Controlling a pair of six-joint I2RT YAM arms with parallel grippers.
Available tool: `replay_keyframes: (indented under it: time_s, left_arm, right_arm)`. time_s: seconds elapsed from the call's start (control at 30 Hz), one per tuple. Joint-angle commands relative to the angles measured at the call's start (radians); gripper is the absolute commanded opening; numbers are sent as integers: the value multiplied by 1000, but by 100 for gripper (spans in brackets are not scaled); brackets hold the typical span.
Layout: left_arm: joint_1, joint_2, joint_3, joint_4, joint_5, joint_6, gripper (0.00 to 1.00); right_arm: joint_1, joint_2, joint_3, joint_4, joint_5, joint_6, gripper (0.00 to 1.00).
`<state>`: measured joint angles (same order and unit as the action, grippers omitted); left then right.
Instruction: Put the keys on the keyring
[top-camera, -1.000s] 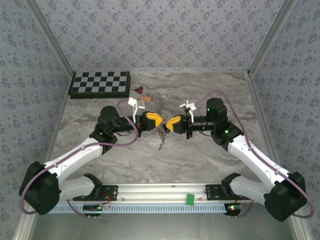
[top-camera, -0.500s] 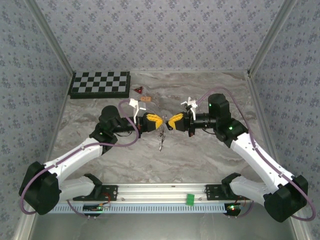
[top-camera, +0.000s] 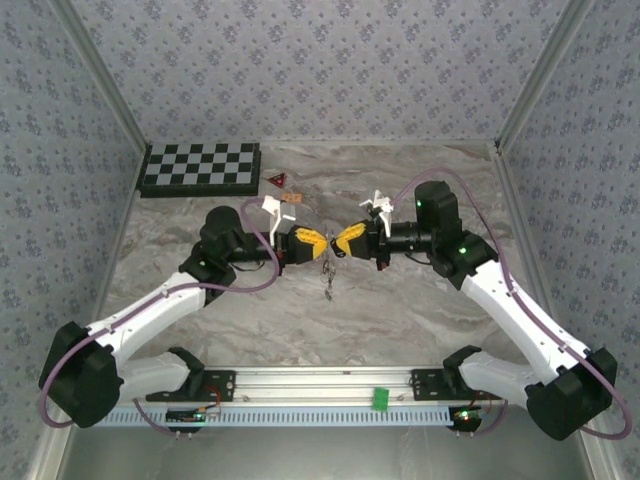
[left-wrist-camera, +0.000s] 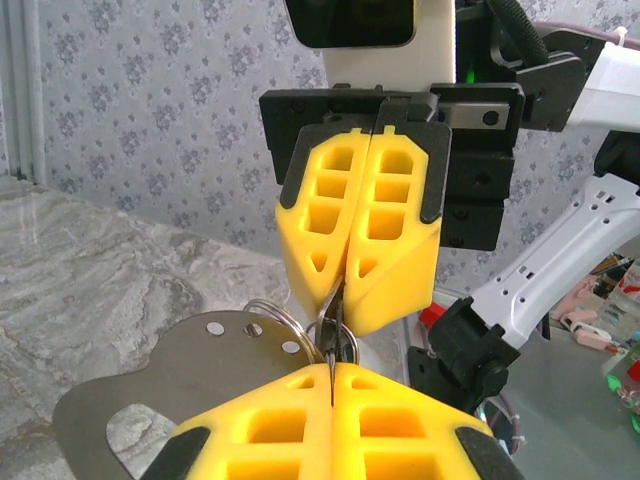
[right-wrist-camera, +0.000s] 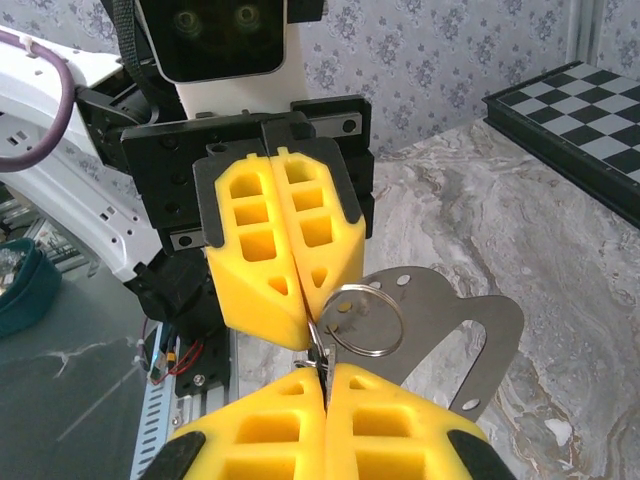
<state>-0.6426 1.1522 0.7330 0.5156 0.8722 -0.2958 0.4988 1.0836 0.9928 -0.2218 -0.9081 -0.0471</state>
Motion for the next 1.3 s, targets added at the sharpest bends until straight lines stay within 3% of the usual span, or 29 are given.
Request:
replay_keyframes:
  time_s: [0.0,1.27]
  left_arm:
    - [-12,-5,42,8,45,27,0]
    - [-25,26,73,-114,50,109,0]
  right_arm:
    - [4,4,36,-41,11,-34,0]
    - [32,-2,128,-183,101,-136,0]
